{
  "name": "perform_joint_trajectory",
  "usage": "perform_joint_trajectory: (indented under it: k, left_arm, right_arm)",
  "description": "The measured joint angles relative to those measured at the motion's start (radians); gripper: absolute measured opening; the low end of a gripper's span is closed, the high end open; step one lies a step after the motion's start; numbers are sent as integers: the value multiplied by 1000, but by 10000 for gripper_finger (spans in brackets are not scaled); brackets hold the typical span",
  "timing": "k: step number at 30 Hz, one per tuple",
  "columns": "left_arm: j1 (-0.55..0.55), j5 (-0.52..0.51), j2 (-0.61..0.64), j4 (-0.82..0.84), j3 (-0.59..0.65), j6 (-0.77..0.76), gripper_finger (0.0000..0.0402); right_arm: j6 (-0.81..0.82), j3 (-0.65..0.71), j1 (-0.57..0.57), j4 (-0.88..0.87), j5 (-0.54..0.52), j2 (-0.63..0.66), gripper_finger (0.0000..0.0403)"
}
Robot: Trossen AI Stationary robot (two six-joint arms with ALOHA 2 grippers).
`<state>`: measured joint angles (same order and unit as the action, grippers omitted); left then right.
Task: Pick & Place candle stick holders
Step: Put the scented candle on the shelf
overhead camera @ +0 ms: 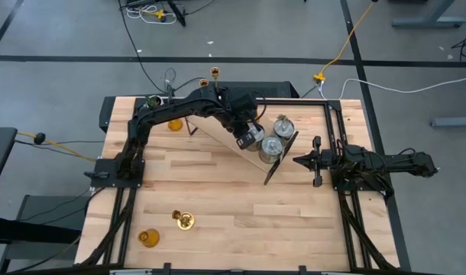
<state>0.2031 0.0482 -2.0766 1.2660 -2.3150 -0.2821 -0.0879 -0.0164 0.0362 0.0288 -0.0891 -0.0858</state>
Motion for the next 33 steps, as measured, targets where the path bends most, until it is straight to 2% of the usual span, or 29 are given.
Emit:
perform_joint_trajectory:
  k: [8, 14, 23, 33]
  left_arm:
    - [0, -23, 4, 132, 0, 32, 6]
    - [-11, -100, -16, 125, 0, 66, 4]
    - [-21, -97, -76, 119, 0, 69, 4]
    - [-19, -97, -85, 17, 1, 69, 4]
  right_arm:
    - [0, 0, 0, 0, 0, 0, 3]
    - [0, 0, 0, 0, 0, 0, 3]
    - [0, 0, 0, 0, 0, 0, 3]
    - [0, 0, 0, 0, 0, 0, 3]
